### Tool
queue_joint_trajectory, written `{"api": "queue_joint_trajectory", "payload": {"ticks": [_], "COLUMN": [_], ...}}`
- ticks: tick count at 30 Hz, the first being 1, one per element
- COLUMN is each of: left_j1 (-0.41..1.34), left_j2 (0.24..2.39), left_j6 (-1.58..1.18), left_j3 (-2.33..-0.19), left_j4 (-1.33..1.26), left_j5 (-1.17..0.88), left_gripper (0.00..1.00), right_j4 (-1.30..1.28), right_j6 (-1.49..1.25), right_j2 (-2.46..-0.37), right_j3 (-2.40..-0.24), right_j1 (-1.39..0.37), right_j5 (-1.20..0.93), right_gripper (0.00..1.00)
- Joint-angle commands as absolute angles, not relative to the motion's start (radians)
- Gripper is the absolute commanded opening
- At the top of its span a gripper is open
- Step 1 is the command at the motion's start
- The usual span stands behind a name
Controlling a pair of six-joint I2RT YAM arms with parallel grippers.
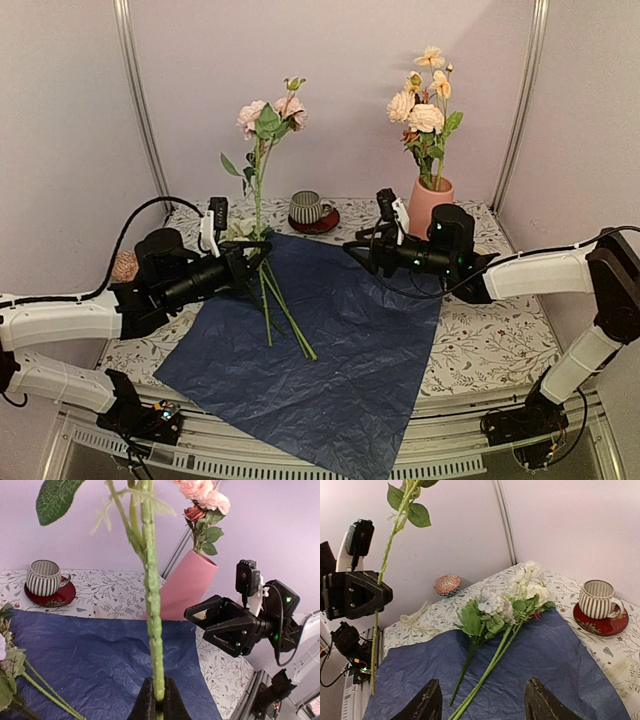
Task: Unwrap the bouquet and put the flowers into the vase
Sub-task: Pass from the left arm to the right
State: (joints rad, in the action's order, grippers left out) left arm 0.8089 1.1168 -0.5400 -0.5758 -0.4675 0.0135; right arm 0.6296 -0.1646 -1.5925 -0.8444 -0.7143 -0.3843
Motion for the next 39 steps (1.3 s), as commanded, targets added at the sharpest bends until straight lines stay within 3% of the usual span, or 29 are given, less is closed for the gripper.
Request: {"api": "queue_joint_trajectory", "payload": {"ticks": [1,8,29,39], "left_j1": [0.818,0.819,0.838,0.843], "left_j2": [1.066,1.055,1.138,1.144], "left_j6": [-0.46,-0.451,-0.421,-0.414], "left_j3": [-0.514,-0.457,-0.455,-0.461], "left_j4": [-0.6,-0.722,-0.887,-0.881], "left_j5": [-0.093,-0.207,-0.417,-0.418], "left_gripper": [0.0,0.0,0.0,0.0], "right_j4": [0.562,0.49,0.373,0.367], "right_j6": [-0.211,-0.261,-0.222,-0.225], "right_j2": [-1.528,-1.514,-1.721,-1.744], "right_j3": [-0.91,-1.025,-1.362,-1.381], "right_j1": [-0.73,-0.748,-0.935,-0.952], "right_j5": [-0.516,-0.641,-0.584,-0.614], "right_gripper": [0.57,0.57,0.54,0.44]}}
